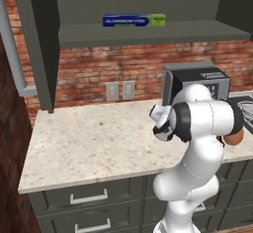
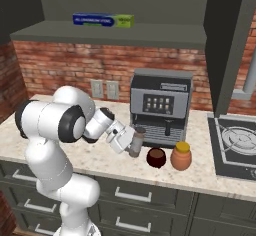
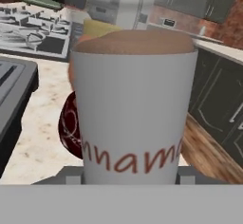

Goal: Pick the cinnamon and honey bottle from the cabinet and place them next to the mug.

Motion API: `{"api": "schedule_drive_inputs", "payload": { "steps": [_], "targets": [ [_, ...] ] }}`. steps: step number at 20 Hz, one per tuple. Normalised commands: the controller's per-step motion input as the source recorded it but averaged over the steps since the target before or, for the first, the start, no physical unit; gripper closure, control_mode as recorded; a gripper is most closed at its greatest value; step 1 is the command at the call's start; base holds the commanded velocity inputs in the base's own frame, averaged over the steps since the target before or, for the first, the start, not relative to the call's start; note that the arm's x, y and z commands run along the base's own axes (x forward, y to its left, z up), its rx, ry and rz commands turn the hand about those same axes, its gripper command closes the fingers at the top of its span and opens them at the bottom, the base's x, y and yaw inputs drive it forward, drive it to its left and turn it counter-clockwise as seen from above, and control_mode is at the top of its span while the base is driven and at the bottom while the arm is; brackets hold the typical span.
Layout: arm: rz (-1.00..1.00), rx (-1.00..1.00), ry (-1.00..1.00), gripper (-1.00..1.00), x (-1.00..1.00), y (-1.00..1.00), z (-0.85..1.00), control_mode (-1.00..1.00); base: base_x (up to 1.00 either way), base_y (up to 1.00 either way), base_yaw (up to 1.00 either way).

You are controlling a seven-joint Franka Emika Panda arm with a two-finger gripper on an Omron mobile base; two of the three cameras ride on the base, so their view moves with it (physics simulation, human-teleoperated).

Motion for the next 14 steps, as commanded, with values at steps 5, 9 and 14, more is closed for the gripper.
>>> {"api": "schedule_drive_inputs", "payload": {
  "steps": [5, 9, 14],
  "targets": [
    [-0.15, -0.18, -0.2, 1.0, -0.12, 0.06, -0.82, -1.0, 0.0, 0.0, 0.0],
    [-0.19, -0.19, -0.28, 1.0, -0.18, 0.11, -0.5, -1.0, 0.0, 0.0, 0.0],
    [-0.05, -0.03, -0.11, 1.0, -0.49, 0.07, -0.06, -1.0, 0.0, 0.0, 0.0]
  ]
}}
